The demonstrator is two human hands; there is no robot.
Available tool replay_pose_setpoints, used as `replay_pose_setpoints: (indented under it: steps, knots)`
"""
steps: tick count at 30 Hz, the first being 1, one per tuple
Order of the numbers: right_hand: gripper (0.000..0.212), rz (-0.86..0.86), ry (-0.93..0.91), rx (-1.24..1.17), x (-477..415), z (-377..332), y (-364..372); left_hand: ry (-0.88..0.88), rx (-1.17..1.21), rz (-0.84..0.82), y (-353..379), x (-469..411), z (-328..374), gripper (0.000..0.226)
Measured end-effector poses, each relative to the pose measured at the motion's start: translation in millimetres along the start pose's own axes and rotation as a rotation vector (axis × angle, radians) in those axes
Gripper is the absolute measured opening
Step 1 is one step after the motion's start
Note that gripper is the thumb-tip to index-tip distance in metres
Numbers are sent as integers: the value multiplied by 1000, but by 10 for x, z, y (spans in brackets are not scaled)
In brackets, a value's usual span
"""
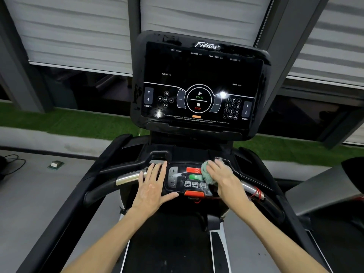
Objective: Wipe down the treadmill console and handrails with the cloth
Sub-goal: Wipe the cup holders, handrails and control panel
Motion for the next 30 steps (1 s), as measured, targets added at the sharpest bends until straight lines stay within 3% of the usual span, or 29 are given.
replay_pose_setpoints:
  steps: [3, 8, 11, 18, 22, 25, 30]
  knots:
    - [78, 56, 72, -45, 8, -56, 48, 16, 15, 9, -4, 9, 13, 101]
    - [65, 85, -106, 19, 487, -194, 417, 15, 21, 19, 4, 17, 19, 100]
    - [74, 28, -170, 37, 516, -179, 365, 8, 23, 18, 23, 24, 13, 101]
    - [74, 47, 29, -56, -126, -159, 23, 16, 35, 21, 22, 10, 7, 102]
    - [69, 33, -80, -14, 164, -257, 313, 20, 53, 27, 30, 28, 11, 102]
    - [80, -39, -176, -19, 366, -309, 391, 16, 51, 25, 35, 24, 13, 103]
    - [77, 10, -85, -60, -11, -240, 82, 15, 30, 51, 23, 14, 15, 102]
Point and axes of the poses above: each hand's wrist, its own x-axis away from the middle knuckle, its own y-axis out of the palm, z = x × y, the point moved 2 cm from there along -x, towards the middle knuckle, and after that the axes turned 13 degrees about -z, right-handed, at the moved point
